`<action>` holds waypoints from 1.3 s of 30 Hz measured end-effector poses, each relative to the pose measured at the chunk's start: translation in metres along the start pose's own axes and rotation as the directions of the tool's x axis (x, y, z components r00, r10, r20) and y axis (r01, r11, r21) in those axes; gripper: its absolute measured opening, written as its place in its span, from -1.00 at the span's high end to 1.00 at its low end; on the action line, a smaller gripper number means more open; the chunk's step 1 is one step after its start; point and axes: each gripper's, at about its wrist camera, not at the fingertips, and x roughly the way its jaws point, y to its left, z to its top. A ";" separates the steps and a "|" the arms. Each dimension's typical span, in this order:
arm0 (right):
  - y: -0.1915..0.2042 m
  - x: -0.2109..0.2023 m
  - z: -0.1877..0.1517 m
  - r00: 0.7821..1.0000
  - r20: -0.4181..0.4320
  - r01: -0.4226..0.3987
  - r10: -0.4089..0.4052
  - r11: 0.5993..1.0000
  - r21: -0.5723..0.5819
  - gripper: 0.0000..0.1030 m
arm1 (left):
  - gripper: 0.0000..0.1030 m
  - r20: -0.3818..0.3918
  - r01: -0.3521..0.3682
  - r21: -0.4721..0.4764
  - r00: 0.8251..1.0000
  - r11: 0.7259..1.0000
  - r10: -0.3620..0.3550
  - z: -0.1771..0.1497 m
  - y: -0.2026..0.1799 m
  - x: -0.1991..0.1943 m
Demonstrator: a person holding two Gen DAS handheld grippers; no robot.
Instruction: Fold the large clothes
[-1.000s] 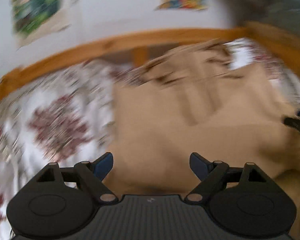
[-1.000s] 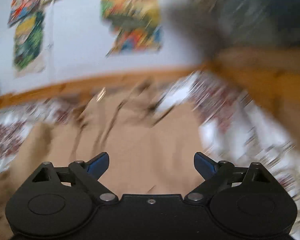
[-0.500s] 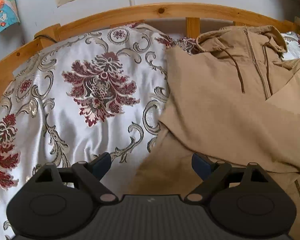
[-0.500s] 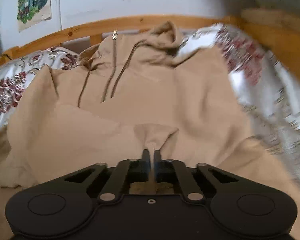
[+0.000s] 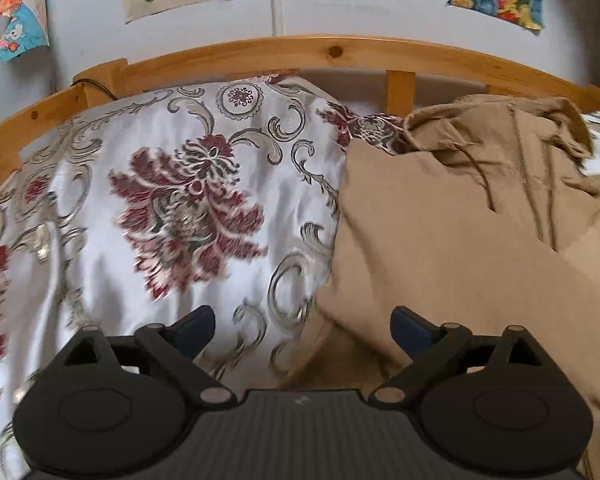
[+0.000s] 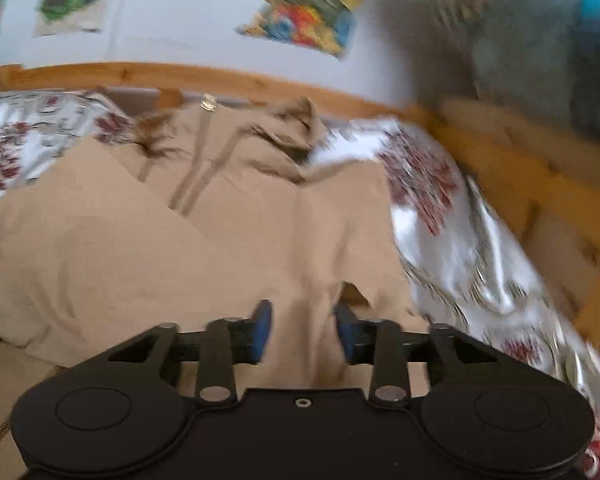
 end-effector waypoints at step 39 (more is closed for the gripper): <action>-0.063 0.228 0.230 0.997 -0.083 0.012 -0.002 0.993 0.118 -0.47 | 0.60 0.127 0.075 0.248 0.986 0.966 -0.110 0.177 -0.122 0.190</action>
